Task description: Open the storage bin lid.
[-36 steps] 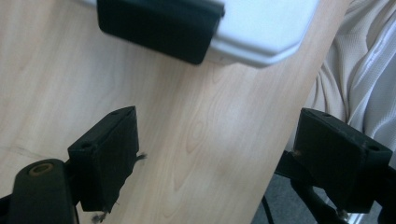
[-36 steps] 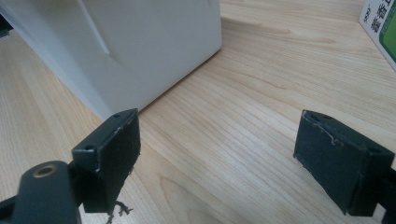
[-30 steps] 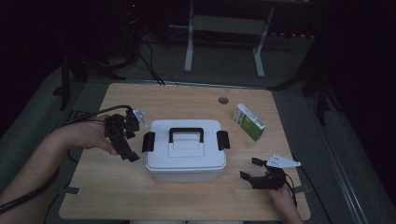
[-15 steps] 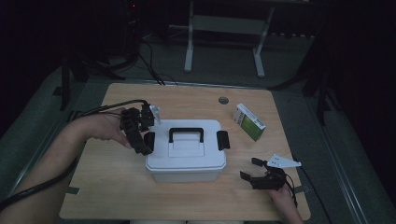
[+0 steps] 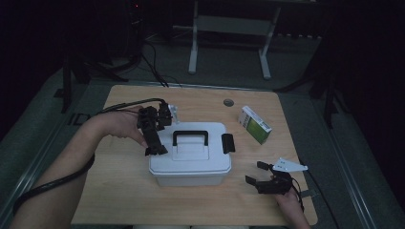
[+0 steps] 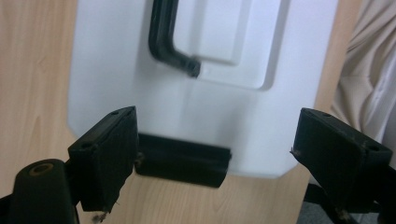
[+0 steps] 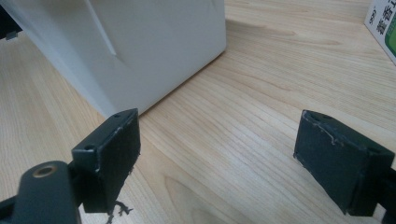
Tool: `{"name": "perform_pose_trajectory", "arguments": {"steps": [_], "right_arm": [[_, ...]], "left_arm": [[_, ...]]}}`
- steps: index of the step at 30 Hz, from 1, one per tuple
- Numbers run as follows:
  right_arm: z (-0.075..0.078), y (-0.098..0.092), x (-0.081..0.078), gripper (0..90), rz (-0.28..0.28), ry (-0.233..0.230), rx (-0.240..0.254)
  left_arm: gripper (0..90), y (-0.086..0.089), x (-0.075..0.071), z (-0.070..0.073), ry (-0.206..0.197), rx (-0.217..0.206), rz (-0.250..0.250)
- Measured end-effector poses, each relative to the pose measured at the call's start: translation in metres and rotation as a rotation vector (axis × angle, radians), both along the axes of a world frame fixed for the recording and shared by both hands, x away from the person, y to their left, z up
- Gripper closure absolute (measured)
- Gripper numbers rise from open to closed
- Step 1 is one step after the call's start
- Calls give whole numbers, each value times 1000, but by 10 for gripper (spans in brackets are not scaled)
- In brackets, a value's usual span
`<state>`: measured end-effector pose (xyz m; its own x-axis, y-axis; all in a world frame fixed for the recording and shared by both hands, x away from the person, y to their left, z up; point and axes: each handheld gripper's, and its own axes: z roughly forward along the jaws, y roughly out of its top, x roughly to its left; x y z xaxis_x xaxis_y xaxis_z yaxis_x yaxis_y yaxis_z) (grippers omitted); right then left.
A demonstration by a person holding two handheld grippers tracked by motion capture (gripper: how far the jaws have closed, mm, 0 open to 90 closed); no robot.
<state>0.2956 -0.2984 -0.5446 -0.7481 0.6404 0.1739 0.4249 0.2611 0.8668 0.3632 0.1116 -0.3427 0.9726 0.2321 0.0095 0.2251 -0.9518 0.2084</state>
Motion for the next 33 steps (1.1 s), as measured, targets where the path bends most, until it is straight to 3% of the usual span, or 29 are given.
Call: {"name": "perform_pose_trajectory", "arguments": {"steps": [1,12,24,29,33], "right_arm": [[0,0,0,142,-1,0,1],[0,-1,0,142,-2,-2,5],[-1,-2,0,138,-13,6,12],[-1,-2,0,138,0,13,13],[-1,-3,0,138,0,9,20]], "left_arm": [[143,-1,1,0,13,-5,-1],[143,-19,12,1,-15,9,-32],[165,-44,20,1,-17,-7,-68],[243,-53,23,-1,-25,9,-80],[361,-59,26,-2,-29,28,-107]]}}
